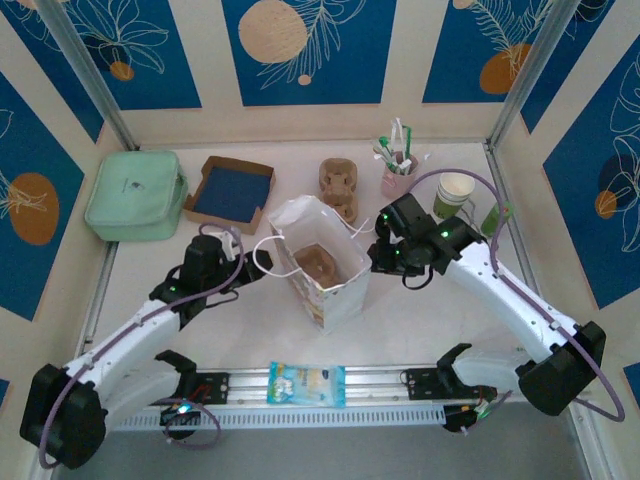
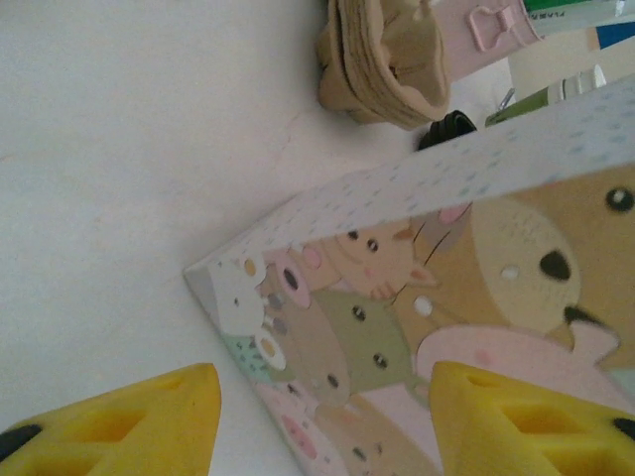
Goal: Pack the takeout coffee
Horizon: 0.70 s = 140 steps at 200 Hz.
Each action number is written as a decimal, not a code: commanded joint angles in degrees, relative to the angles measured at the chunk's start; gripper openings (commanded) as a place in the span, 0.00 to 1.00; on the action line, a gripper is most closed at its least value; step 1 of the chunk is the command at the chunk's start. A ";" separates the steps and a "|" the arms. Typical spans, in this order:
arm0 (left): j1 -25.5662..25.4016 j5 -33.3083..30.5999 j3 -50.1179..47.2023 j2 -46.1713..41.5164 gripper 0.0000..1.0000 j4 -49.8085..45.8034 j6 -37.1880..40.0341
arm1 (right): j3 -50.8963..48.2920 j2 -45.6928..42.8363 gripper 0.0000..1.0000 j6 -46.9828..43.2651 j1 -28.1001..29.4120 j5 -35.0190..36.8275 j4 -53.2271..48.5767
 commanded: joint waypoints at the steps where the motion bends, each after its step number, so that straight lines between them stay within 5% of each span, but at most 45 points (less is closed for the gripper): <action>1: -0.47 0.80 3.81 2.44 0.58 4.33 0.29 | -0.98 0.06 0.48 3.51 2.65 -0.93 2.81; 140: 0.58 2.27 17.68 15.09 0.57 4.24 3.78 | 0.20 3.10 0.47 8.43 8.12 4.25 2.95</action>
